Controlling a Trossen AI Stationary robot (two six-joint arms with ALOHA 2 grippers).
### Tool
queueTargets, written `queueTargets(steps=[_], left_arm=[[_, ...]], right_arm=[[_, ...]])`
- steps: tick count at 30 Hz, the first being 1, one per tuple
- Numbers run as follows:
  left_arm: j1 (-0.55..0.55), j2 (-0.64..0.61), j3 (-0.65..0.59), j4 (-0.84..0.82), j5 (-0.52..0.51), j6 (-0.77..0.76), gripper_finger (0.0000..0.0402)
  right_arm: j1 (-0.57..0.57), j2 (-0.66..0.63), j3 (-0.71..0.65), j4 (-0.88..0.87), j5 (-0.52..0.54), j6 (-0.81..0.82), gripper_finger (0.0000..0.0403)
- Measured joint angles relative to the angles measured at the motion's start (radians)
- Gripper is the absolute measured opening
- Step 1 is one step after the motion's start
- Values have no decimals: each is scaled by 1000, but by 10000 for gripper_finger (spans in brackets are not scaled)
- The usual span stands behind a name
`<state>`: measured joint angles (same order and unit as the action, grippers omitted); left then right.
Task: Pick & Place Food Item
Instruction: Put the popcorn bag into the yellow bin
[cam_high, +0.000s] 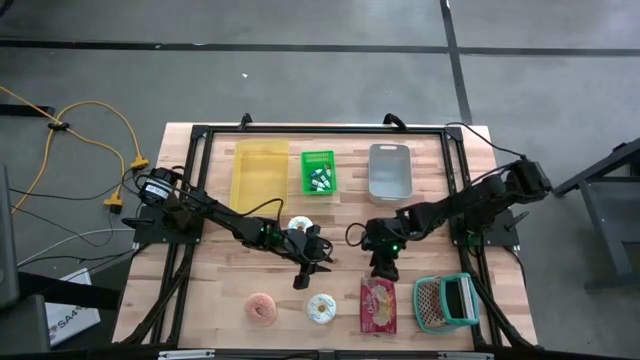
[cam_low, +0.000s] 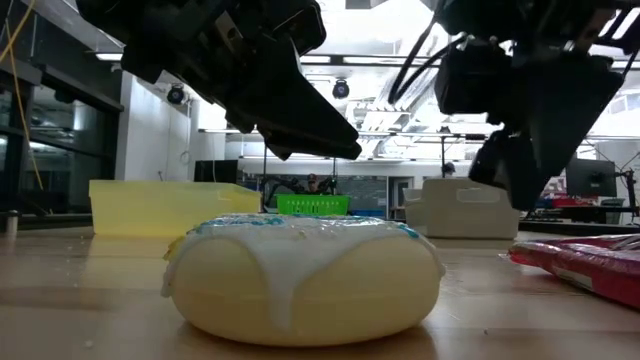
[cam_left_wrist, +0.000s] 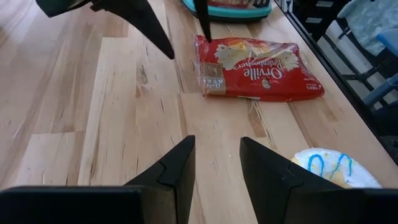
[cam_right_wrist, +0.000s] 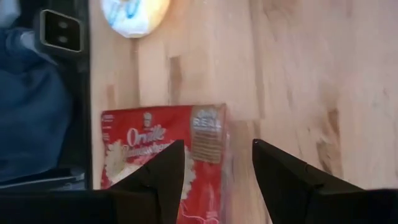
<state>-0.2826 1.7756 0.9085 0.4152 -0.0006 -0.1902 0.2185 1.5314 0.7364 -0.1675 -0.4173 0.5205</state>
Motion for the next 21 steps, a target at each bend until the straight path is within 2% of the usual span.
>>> queueTargets(steps=[5, 21], left_arm=[[0, 0, 0, 2, 0, 0, 122], [0, 0, 0, 7, 0, 0, 122]], right_arm=[[9, 0, 0, -67, 27, 11, 175], [66, 0, 0, -175, 19, 146, 175]])
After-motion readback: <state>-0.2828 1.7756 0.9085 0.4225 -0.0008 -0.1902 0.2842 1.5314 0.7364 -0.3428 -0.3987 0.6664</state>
